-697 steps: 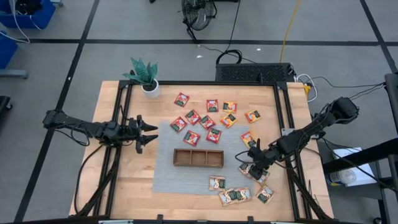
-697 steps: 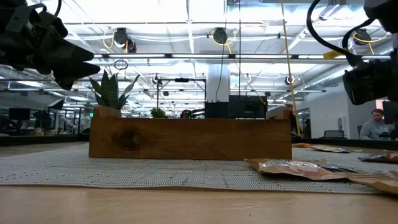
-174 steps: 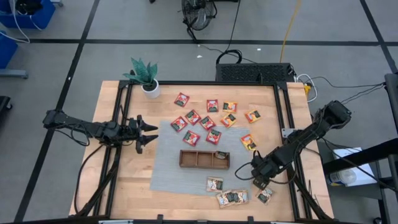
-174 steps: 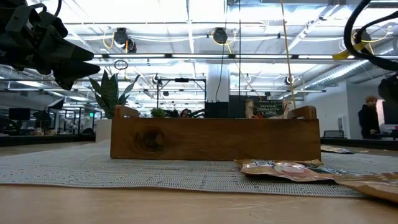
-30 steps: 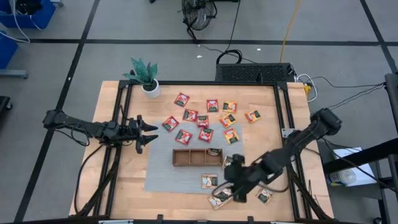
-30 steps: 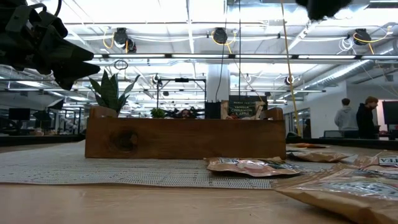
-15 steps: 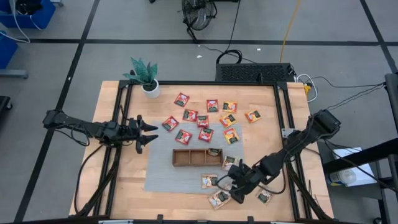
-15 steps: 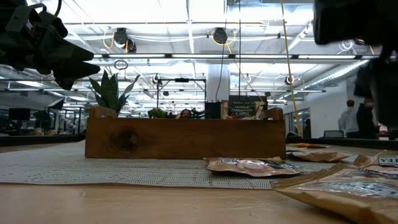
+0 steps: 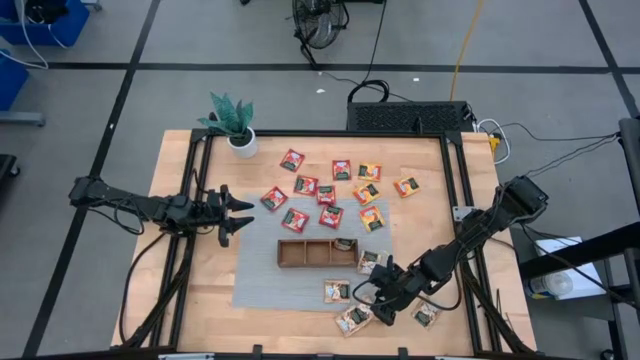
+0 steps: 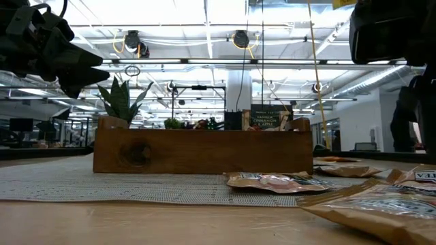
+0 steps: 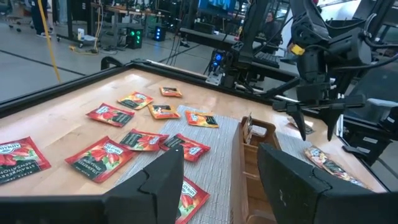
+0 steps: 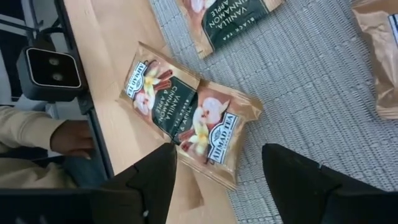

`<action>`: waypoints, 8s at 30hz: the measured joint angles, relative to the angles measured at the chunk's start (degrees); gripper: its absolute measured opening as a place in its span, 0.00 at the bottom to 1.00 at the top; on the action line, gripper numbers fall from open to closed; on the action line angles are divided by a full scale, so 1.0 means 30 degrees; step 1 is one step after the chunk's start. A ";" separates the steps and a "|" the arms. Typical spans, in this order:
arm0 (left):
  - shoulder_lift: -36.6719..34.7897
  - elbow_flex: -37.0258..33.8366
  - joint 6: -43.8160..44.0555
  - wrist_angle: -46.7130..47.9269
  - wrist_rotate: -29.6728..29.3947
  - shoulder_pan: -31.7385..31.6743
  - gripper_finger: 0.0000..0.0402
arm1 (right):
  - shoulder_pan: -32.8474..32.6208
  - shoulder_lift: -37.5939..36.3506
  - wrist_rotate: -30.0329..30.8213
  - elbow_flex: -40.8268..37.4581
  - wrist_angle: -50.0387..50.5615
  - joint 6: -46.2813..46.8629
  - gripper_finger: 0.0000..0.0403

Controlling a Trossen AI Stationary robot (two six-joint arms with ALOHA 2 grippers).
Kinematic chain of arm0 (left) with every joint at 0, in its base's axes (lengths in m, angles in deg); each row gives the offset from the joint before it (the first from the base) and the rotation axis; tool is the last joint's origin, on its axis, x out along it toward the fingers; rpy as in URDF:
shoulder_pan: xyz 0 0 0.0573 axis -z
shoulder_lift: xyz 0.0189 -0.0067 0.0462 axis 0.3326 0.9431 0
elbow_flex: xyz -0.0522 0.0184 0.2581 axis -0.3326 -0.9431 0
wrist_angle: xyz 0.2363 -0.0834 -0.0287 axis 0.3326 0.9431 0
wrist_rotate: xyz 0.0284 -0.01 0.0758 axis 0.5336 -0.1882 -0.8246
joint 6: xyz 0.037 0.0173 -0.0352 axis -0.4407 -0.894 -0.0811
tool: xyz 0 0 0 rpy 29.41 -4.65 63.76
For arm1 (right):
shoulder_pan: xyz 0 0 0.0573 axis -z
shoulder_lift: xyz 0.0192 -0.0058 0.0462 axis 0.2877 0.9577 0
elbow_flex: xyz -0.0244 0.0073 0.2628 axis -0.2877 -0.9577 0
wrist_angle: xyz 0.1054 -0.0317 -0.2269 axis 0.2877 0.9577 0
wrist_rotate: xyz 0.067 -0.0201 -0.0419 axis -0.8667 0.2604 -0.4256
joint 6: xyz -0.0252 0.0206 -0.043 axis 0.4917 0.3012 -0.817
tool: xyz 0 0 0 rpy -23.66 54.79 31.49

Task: Pick & Place Tea
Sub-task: Put the brown tea bag into the right compartment of the wood organizer

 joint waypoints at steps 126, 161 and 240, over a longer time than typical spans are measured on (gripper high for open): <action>0.0002 0.0000 -0.0001 -0.0010 0.0000 -0.0003 0.51 | 0.2236 0.3002 0.0103 0.4813 0.5966 -2.0411 0.63; 0.0007 0.0000 0.0003 -0.0017 0.0000 0.0003 0.51 | 0.3660 0.5683 -0.2839 0.6841 0.7054 -2.2961 0.27; -0.0029 -0.0007 0.0003 -0.0469 0.0007 0.0003 0.51 | 0.1898 0.3009 1.5627 -0.0699 -0.7420 -2.0776 0.25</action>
